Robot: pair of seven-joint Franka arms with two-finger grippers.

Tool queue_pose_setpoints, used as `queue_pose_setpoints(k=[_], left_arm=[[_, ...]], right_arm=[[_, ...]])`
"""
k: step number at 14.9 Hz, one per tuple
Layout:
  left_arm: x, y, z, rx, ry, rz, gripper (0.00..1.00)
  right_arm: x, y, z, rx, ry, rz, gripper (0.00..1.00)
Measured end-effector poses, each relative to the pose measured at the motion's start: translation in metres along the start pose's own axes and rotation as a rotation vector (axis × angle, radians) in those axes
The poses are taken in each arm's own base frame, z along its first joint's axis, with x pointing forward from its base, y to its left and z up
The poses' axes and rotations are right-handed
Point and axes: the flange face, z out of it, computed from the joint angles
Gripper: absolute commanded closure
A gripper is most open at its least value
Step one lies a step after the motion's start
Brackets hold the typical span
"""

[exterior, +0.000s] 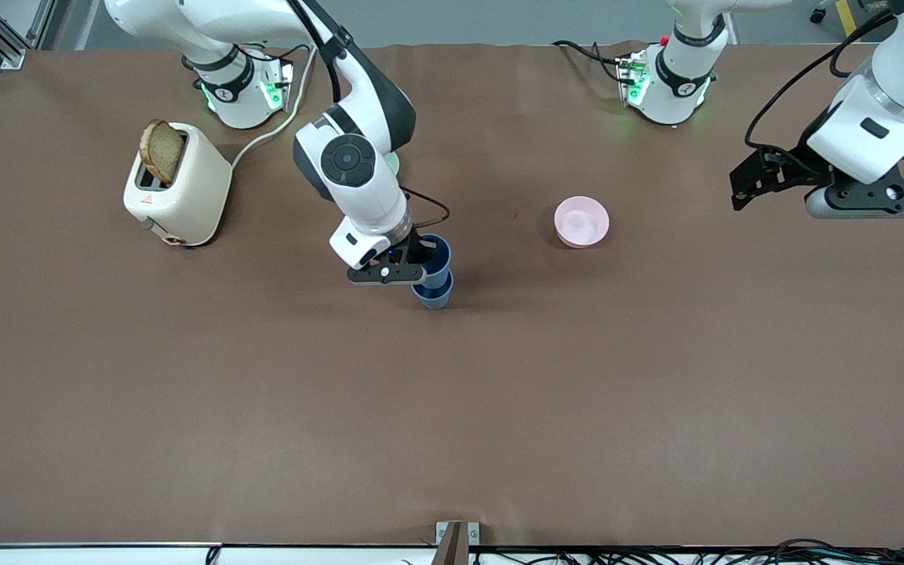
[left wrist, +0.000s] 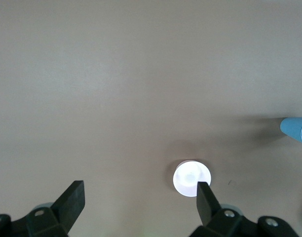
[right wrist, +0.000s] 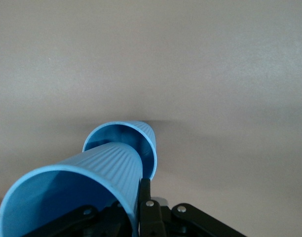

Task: Stack blue cups with both arms

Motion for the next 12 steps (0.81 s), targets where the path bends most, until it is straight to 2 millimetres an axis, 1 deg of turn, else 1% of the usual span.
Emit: queue_pose_setpoints(k=[1, 2, 3, 4, 5, 7, 8, 9, 10, 11, 12], left_arm=[[0.001, 0.000, 0.001, 0.000, -0.002, 0.000, 0.00], [0.001, 0.000, 0.002, 0.000, -0.004, -0.001, 0.00], [0.002, -0.001, 0.003, 0.000, -0.005, -0.002, 0.00], [0.002, -0.001, 0.003, 0.000, -0.004, -0.002, 0.00], [0.002, -0.001, 0.002, 0.000, -0.003, -0.002, 0.00], [0.002, 0.000, 0.001, -0.001, 0.000, 0.000, 0.00], [0.001, 0.002, 0.001, -0.002, 0.002, 0.004, 0.00], [0.001, 0.004, 0.000, -0.002, 0.004, 0.008, 0.00], [0.001, 0.006, -0.001, -0.003, 0.006, 0.011, 0.00], [0.000, 0.008, -0.001, -0.003, 0.006, 0.014, 0.00], [0.000, 0.009, -0.001, -0.003, 0.007, 0.016, 0.00]], right_arm=[[0.000, 0.000, 0.003, 0.002, 0.003, 0.000, 0.93], [0.000, 0.000, 0.006, 0.002, 0.003, 0.000, 0.80], [0.000, -0.001, 0.008, 0.003, 0.005, -0.001, 0.58], [0.001, -0.001, 0.010, 0.004, 0.005, -0.001, 0.27], [0.001, 0.000, 0.011, 0.003, 0.005, 0.001, 0.18], [0.004, 0.002, 0.010, 0.002, 0.008, 0.006, 0.10], [0.006, 0.004, 0.008, 0.002, 0.011, 0.011, 0.08], [0.012, 0.008, 0.001, 0.001, 0.016, 0.021, 0.07], [0.019, 0.015, -0.012, 0.004, 0.025, 0.036, 0.06], [0.029, 0.025, -0.032, 0.010, 0.037, 0.058, 0.06], [0.041, 0.041, -0.057, 0.017, 0.052, 0.087, 0.06]])
